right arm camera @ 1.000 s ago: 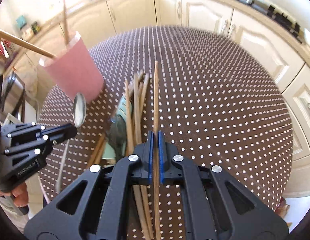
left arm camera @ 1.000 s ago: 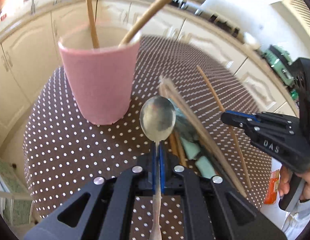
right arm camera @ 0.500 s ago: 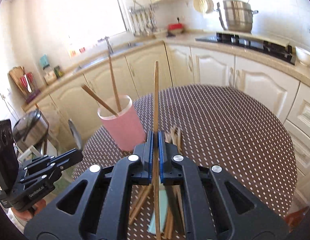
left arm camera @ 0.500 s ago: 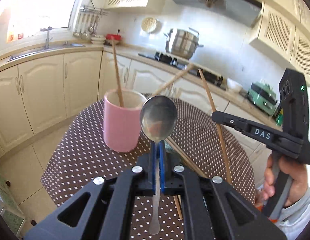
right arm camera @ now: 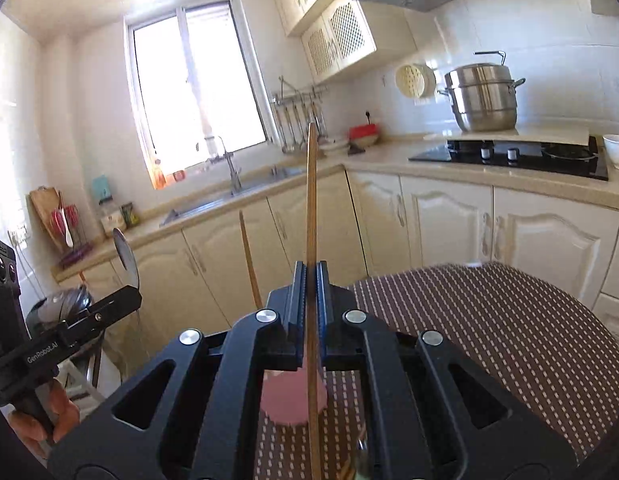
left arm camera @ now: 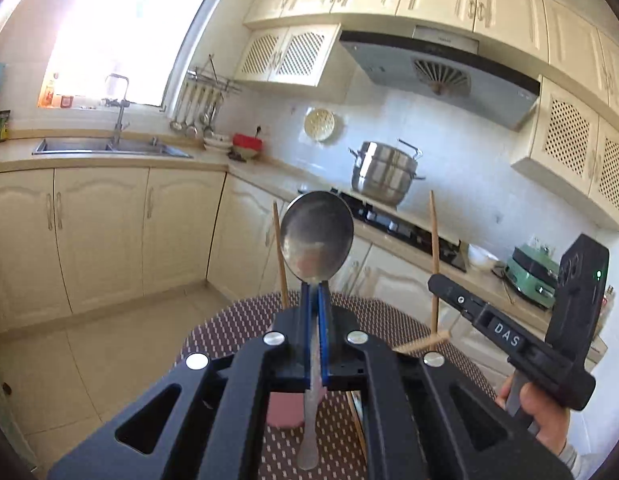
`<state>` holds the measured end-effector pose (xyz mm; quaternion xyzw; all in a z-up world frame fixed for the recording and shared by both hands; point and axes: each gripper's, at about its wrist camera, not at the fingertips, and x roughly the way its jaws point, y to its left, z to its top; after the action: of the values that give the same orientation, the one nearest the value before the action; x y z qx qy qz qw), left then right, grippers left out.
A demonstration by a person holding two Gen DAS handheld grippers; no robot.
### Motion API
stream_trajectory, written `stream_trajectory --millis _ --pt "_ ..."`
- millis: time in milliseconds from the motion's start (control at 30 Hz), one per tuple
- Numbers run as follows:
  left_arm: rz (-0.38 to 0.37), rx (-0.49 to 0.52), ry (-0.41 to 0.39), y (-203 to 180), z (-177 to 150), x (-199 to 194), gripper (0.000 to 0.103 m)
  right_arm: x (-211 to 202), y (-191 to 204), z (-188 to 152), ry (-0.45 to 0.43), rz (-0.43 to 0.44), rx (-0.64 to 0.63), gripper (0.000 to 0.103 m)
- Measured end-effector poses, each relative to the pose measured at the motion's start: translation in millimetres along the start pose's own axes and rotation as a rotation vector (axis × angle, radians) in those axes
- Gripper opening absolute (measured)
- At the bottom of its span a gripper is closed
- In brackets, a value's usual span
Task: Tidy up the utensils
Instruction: 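Carry the chopstick into the pink cup and release it while the left gripper carries the spoon over, then lower the silver spoon into the pink cup and open the left gripper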
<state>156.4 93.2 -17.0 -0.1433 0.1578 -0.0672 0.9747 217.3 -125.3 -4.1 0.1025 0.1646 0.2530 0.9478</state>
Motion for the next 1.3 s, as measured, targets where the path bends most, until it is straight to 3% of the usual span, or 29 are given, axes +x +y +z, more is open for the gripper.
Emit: stream_trajectory --millis 267,467,733,1100,1167,1233,1300 --pt "0.002 -0.002 -0.08 0 35 37 0.003 39 2 26 -0.102 0.092 0.01 0.005" --pt "0.018 0.016 -0.084 2 35 59 0.003 59 5 25 -0.133 0.17 0.017 0.005" --pt "0.006 0.032 -0.034 1 18 78 0.003 73 7 13 -0.09 0.193 -0.003 0.006" --pt "-0.001 0.07 0.032 -4 1 73 0.005 48 2 4 -0.017 0.173 -0.06 0.006" --pt "-0.01 0.071 0.04 -6 1 69 0.01 45 3 3 -0.009 0.162 -0.057 0.006" --pt "0.002 0.069 0.035 -8 1 64 0.04 43 3 4 0.003 0.158 -0.049 0.006" --pt "0.0 0.062 0.021 -9 2 57 0.043 40 5 2 0.016 0.151 -0.054 0.006"
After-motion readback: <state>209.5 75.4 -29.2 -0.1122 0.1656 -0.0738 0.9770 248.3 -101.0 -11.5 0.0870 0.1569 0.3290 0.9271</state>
